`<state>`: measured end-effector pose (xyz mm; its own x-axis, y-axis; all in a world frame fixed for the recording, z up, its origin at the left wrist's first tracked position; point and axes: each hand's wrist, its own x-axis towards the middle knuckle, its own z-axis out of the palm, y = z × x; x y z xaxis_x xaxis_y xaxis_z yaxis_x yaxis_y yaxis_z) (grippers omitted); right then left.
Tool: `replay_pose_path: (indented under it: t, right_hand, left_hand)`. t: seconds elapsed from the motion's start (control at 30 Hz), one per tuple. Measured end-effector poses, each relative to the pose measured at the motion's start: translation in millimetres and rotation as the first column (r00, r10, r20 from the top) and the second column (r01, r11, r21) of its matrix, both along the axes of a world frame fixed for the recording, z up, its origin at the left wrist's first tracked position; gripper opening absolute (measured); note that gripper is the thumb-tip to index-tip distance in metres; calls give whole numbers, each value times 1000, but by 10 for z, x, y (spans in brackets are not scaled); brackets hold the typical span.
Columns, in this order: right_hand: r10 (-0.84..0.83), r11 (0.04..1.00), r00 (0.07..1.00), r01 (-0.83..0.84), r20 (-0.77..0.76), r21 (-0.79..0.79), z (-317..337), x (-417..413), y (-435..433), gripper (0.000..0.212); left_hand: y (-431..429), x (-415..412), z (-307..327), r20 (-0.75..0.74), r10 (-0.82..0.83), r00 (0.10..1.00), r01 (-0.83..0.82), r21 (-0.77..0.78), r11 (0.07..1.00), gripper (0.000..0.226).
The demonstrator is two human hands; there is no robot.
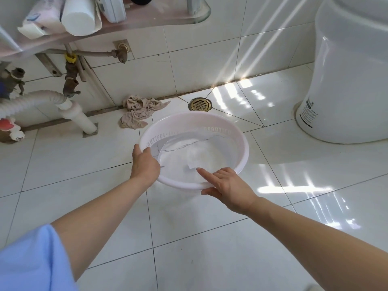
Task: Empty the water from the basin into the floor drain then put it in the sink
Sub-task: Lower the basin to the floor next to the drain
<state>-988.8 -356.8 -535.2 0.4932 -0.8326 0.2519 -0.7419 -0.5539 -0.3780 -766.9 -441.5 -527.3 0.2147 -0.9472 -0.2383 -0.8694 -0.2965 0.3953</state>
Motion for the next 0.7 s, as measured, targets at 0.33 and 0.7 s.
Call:
replay_pose_path:
  t: [0.33,0.7]
  right_hand:
    - [-31,998,999,30,9,58,13,8,-101,56]
    - [-55,998,998,55,-3,15,137,-3,-173,48]
  left_hand:
    - [407,54,-42,117,-699,705,708,-146,691,61]
    - [293,125,175,474,-735,484,868,-365,336,51]
